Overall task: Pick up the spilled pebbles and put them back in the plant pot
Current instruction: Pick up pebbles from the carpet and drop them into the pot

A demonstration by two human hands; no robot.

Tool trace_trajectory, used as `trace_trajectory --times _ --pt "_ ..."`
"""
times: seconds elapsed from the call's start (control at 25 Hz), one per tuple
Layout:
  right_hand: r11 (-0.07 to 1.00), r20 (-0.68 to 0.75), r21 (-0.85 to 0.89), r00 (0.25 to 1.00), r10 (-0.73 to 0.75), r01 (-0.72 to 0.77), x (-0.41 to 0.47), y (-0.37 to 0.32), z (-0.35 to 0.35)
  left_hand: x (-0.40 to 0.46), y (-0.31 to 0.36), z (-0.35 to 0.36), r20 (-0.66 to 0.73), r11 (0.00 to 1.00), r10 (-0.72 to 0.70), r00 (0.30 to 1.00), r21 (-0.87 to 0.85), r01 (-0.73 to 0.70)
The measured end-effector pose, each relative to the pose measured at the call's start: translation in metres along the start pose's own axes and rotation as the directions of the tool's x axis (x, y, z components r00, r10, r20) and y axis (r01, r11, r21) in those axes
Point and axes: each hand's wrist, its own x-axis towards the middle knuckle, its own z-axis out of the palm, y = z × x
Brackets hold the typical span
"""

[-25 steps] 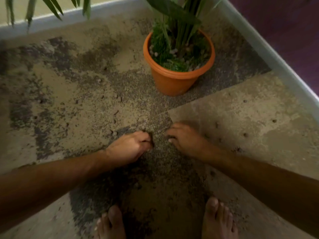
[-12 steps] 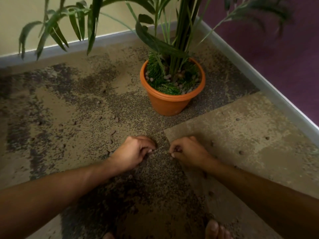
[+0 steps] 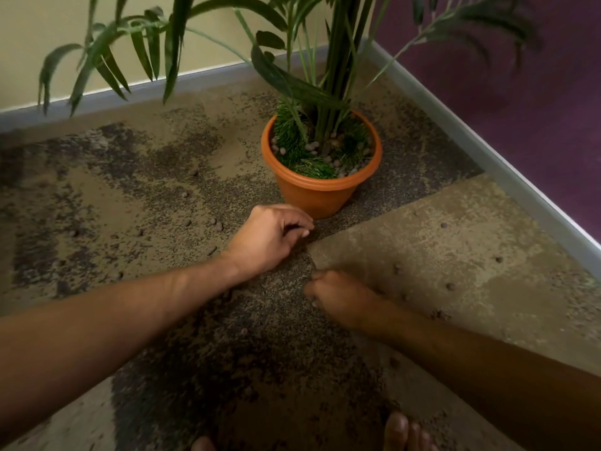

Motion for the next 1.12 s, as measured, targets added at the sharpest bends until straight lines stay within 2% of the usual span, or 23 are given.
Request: trace_trajectory --times 0.08,0.16,0.2,0.24,0.32,0.4,0.48,0.56,0.64,0.76,0.84,0.96,1.04,1.12 --pt "0.989 -0.009 0.136 0.998 0.062 -0.06 -0.001 0.008 -0.001 0.008 0.004 -0.006 -0.033 1.0 -0.004 0.999 0.003 0.004" --pt "0.929 -0.012 0.326 0.982 0.189 -0.175 -0.004 0.018 -0.005 0.016 0.008 -0.011 -0.089 1.0 -0.031 0.996 -0.001 0.031" --pt "0.844 0.001 0.485 0.965 0.263 -0.23 -0.006 0.019 -0.01 0.02 0.01 -0.013 -0.126 0.999 -0.049 0.991 -0.007 0.049" --pt "0.711 0.013 0.658 0.948 0.318 -0.248 -0.009 0.02 -0.018 0.024 0.011 -0.016 -0.164 0.998 -0.065 0.984 -0.016 0.063" --pt "0.435 -0.063 0.89 0.906 0.419 -0.139 -0.014 0.022 -0.044 0.034 0.014 -0.021 -0.233 0.995 -0.094 0.968 -0.05 0.085" --pt "0.305 -0.19 0.952 0.831 0.522 0.026 -0.02 0.029 -0.078 0.044 0.016 -0.028 -0.296 0.992 -0.117 0.948 -0.088 0.095" --pt "0.31 -0.315 0.938 0.756 0.574 0.155 -0.024 0.037 -0.11 0.052 0.017 -0.033 -0.336 0.991 -0.121 0.934 -0.089 0.097" --pt "0.391 -0.41 0.899 0.691 0.596 0.196 -0.022 0.043 -0.132 0.06 0.017 -0.037 -0.321 0.993 -0.119 0.939 -0.054 0.107" --pt "0.524 -0.48 0.841 0.637 0.603 0.137 -0.015 0.046 -0.144 0.068 0.018 -0.039 -0.273 0.993 -0.115 0.955 -0.007 0.117" --pt "0.713 -0.542 0.699 0.612 0.576 -0.052 -0.009 0.049 -0.147 0.074 0.021 -0.041 -0.252 0.992 -0.123 0.96 -0.001 0.127" --pt "0.73 -0.576 0.682 0.578 0.578 -0.051 -0.013 0.051 -0.142 0.069 0.021 -0.043 -0.286 0.996 -0.085 0.954 0.006 0.091" --pt "0.667 -0.589 0.743 0.529 0.611 0.056 -0.028 0.06 -0.124 0.047 0.018 -0.036 -0.314 0.998 0.064 0.947 0.045 -0.053" --pt "0.653 -0.571 0.756 0.537 0.621 0.049 -0.04 0.071 -0.104 0.027 0.015 -0.021 -0.244 0.984 0.173 0.954 0.09 -0.155" --pt "0.653 -0.512 0.756 0.589 0.626 -0.036 -0.055 0.081 -0.075 0.007 0.009 0.002 -0.055 0.971 0.221 0.974 0.107 -0.215"
